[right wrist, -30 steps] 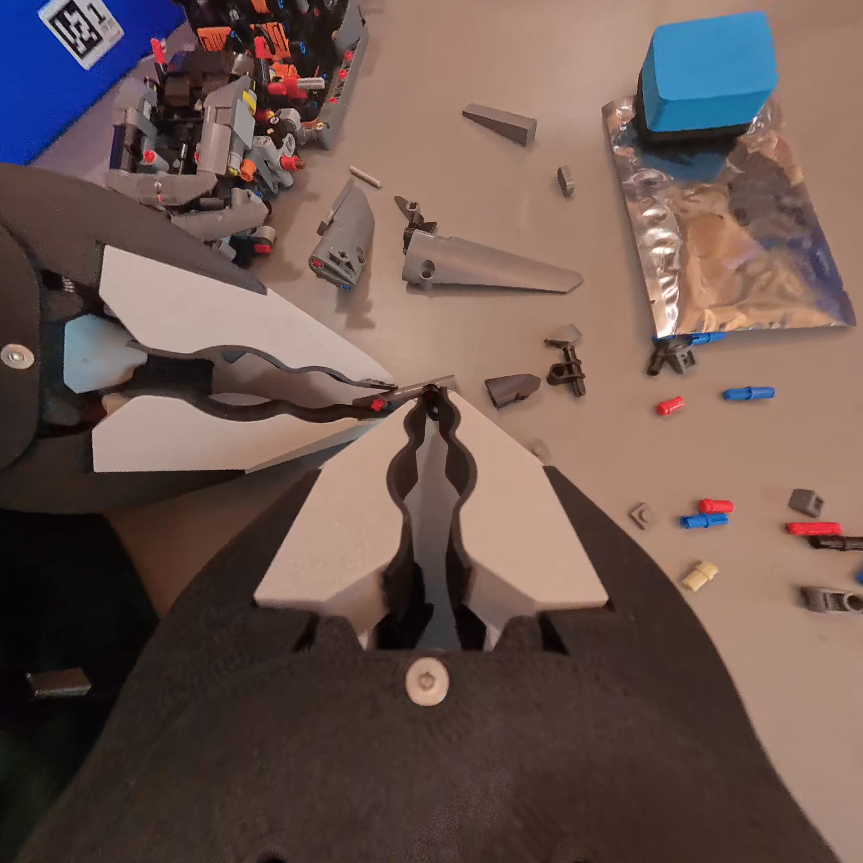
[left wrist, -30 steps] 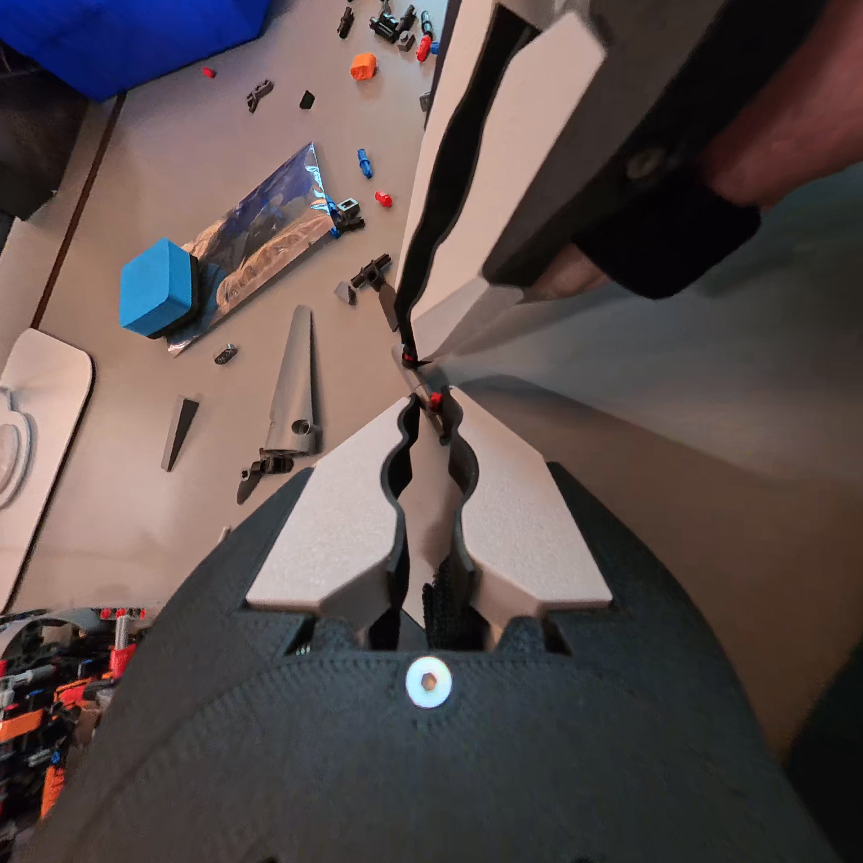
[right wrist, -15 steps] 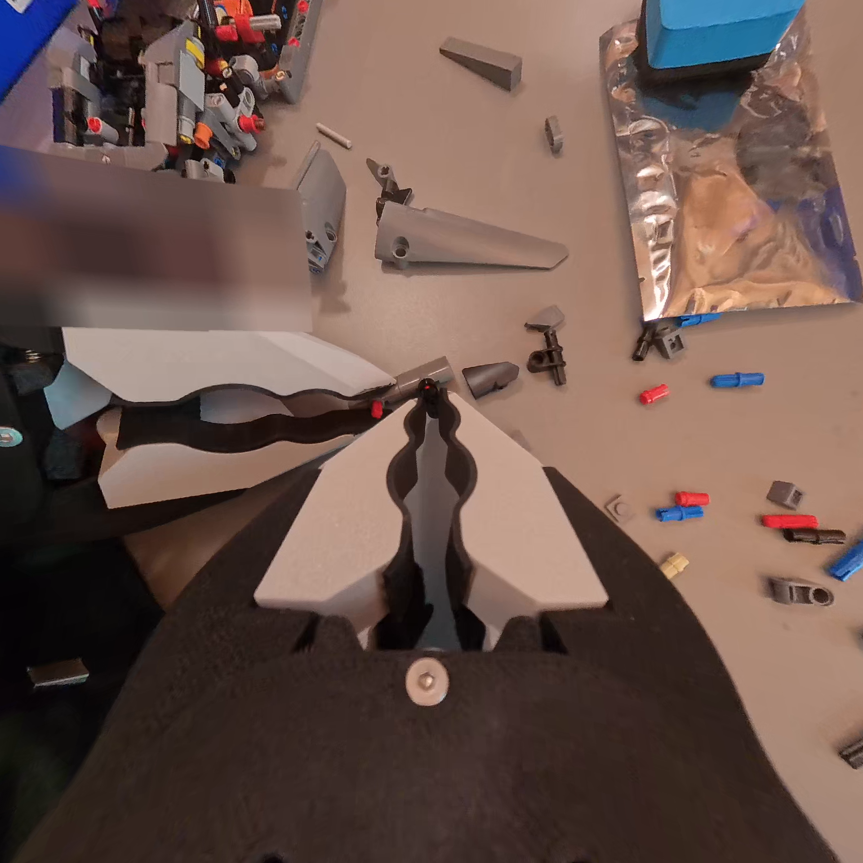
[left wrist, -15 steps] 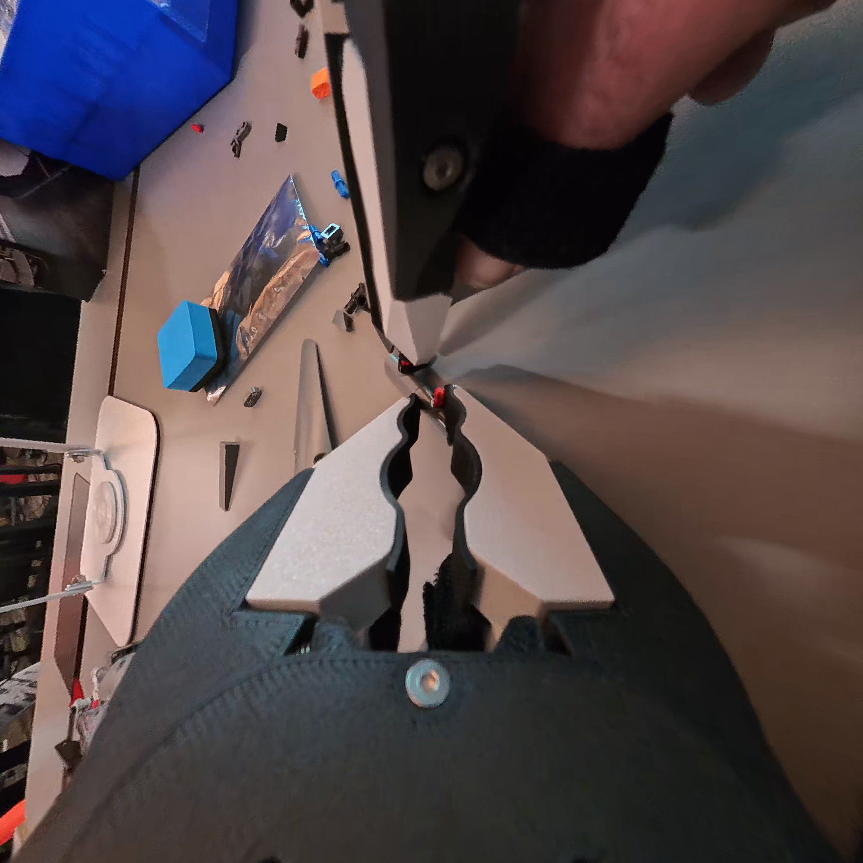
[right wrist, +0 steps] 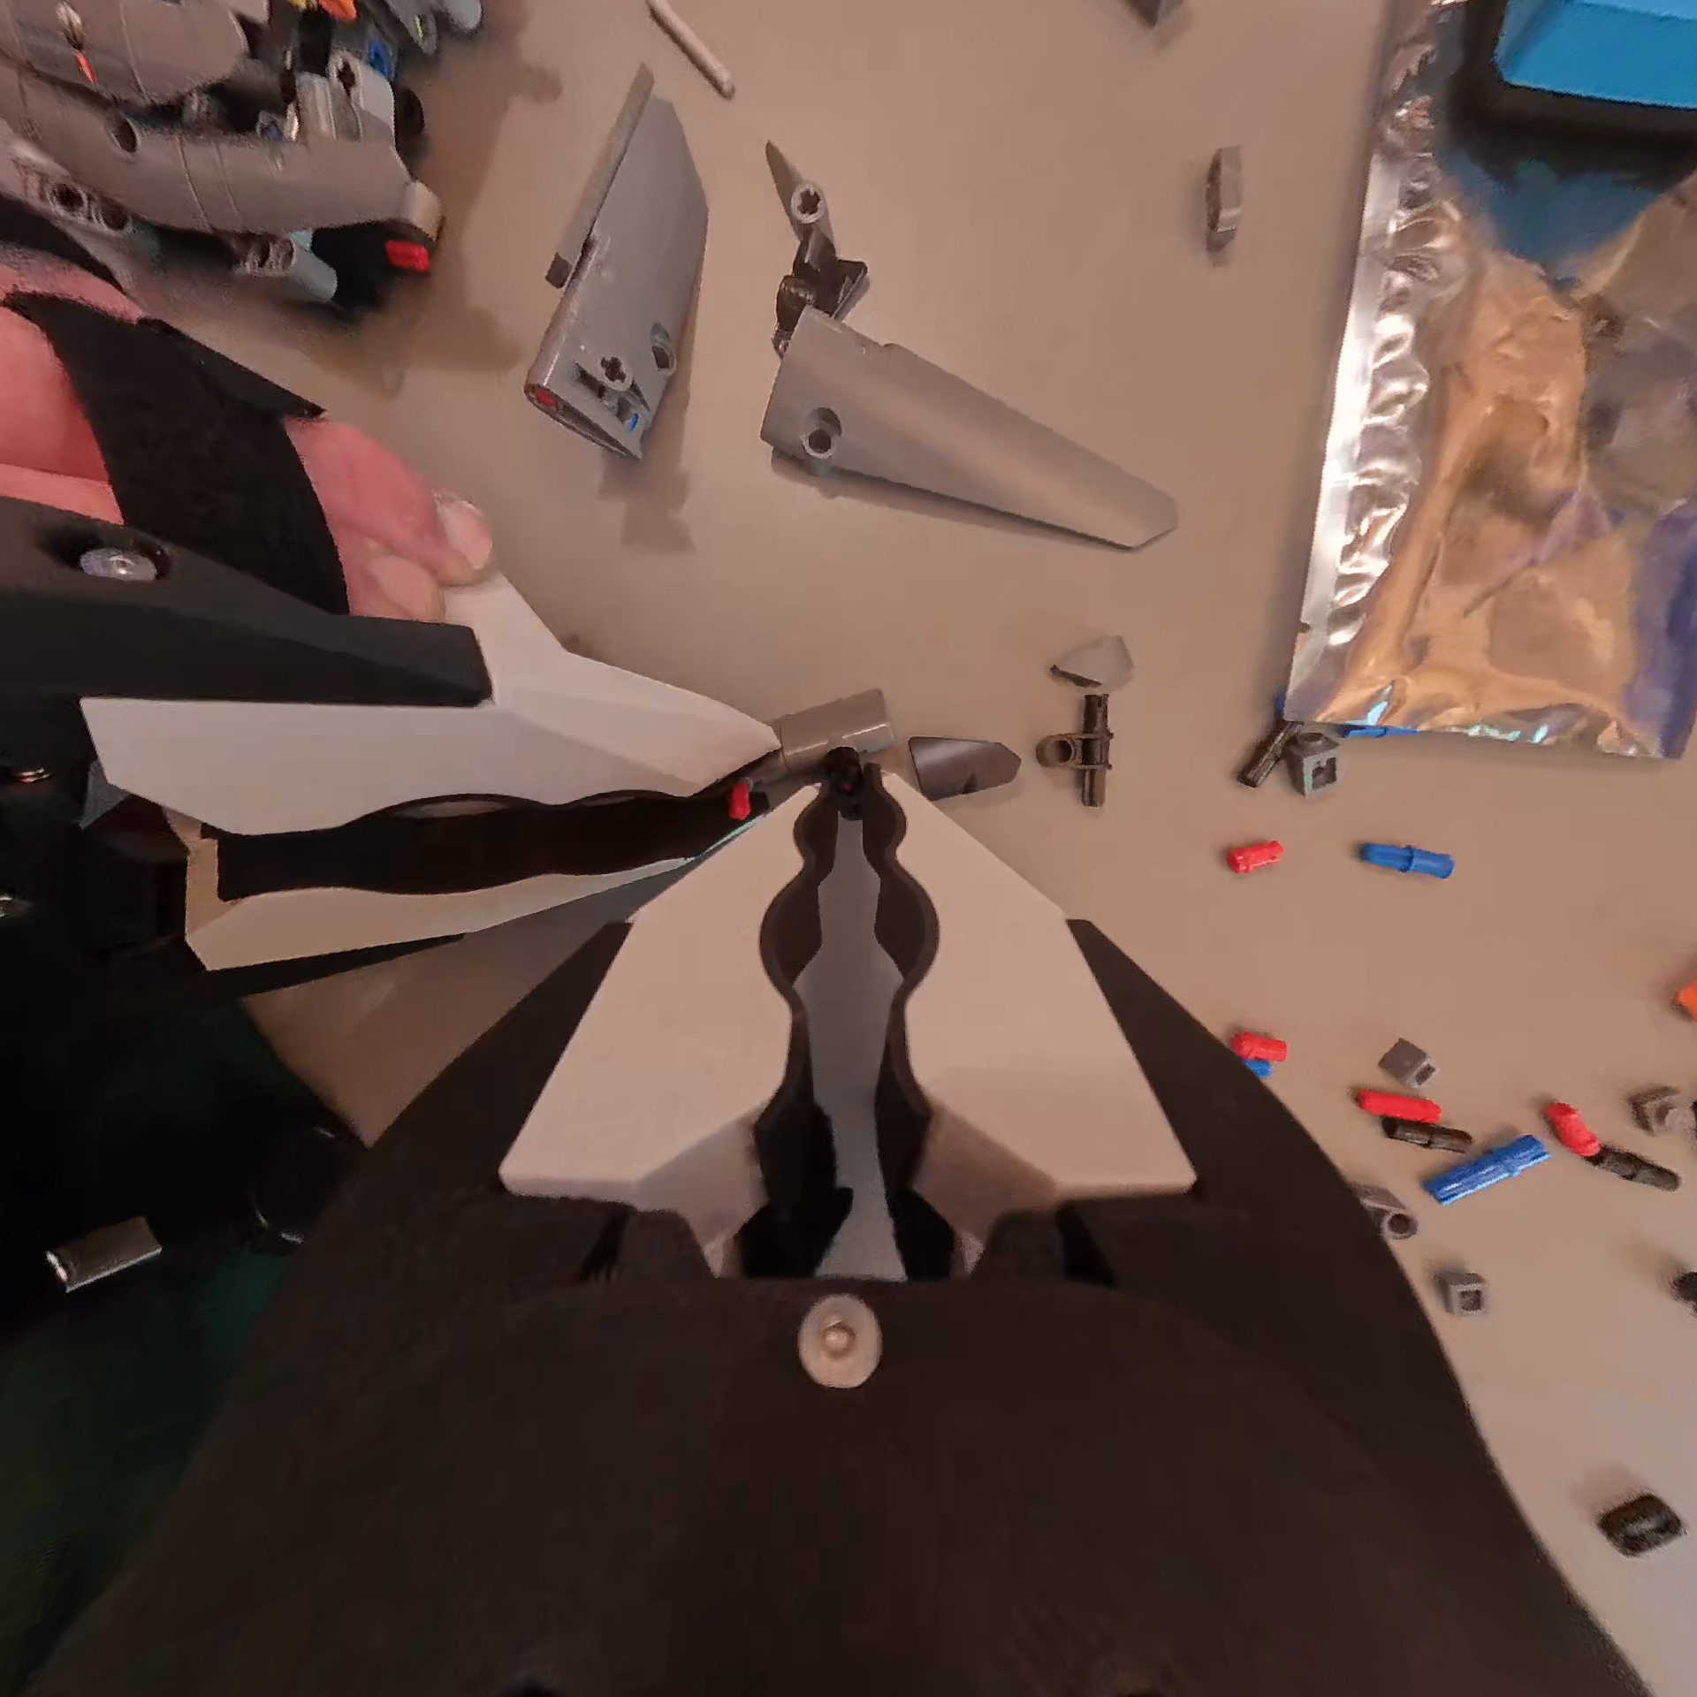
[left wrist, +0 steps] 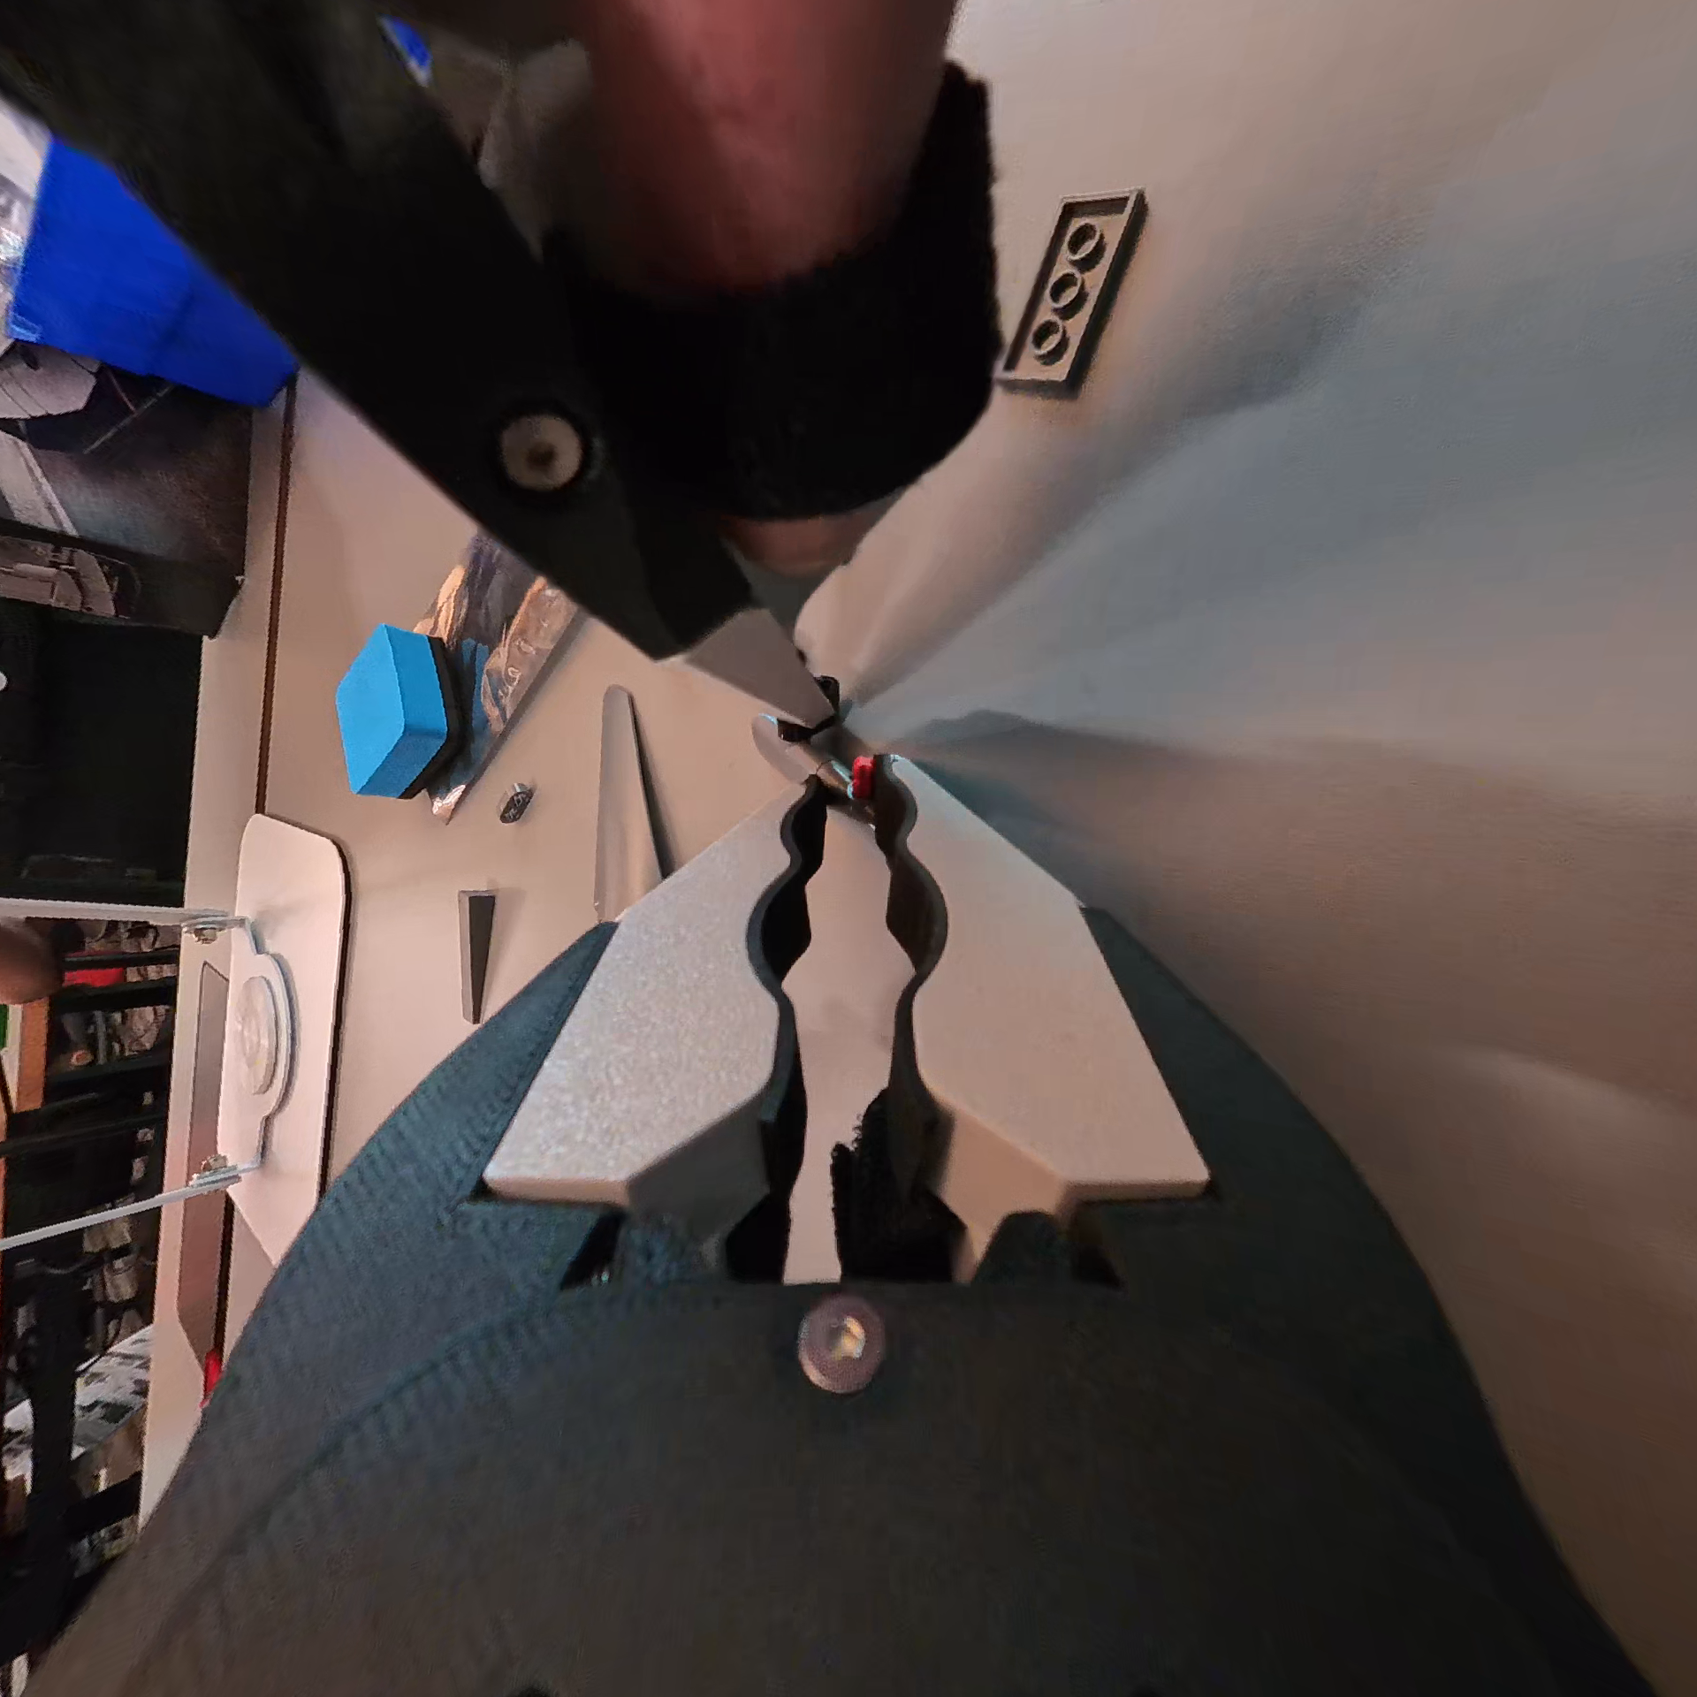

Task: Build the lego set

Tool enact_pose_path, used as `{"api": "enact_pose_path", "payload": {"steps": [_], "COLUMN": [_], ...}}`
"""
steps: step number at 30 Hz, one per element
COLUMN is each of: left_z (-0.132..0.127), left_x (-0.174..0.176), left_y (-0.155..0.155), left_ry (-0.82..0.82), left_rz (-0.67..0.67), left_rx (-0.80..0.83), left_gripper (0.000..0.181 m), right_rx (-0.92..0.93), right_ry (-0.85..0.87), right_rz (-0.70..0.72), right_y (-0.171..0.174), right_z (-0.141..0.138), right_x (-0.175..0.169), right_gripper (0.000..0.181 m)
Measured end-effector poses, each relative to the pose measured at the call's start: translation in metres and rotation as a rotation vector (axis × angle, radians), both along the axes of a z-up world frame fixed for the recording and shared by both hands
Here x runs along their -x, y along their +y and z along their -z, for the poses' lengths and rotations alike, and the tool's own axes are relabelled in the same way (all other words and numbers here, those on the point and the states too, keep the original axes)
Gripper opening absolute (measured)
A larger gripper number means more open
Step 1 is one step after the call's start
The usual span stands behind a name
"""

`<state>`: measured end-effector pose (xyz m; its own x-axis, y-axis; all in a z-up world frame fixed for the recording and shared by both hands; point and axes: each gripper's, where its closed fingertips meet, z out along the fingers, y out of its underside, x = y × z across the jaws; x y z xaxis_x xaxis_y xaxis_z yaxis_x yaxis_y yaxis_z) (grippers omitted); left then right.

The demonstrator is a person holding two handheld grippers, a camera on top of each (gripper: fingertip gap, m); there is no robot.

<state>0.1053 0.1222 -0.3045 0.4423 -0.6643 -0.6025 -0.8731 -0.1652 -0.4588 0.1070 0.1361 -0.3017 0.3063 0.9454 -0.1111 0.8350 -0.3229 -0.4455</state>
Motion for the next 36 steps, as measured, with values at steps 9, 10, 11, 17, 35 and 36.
{"api": "enact_pose_path", "payload": {"steps": [9, 10, 11, 17, 35, 36], "left_z": [0.0, 0.0, 0.0, -0.001, -0.002, -0.002], "left_x": [0.0, 0.0, 0.001, 0.004, 0.019, 0.019], "left_y": [0.0, 0.0, 0.0, -0.006, -0.029, -0.03], "left_ry": [-0.008, -0.018, -0.033, -0.152, -0.262, -0.264], "left_rz": [0.004, 0.004, 0.001, 0.02, -0.009, -0.014], "left_rx": [-0.003, 0.002, 0.011, 0.069, 0.095, 0.094], "left_gripper": [0.008, 0.009, 0.009, 0.008, 0.025, 0.025], "right_rx": [-0.014, -0.004, 0.012, 0.029, -0.152, -0.154], "right_ry": [-0.134, -0.118, -0.09, 0.118, 0.275, 0.261], "right_rz": [-0.088, -0.09, -0.09, -0.069, -0.117, -0.121], "right_y": [0.001, 0.0, 0.0, -0.009, -0.019, -0.018], "right_z": [0.002, 0.002, 0.001, -0.018, -0.027, -0.024], "right_x": [0.001, 0.001, 0.001, -0.006, -0.006, -0.006], "right_gripper": [0.003, 0.003, 0.003, 0.014, 0.027, 0.027]}}
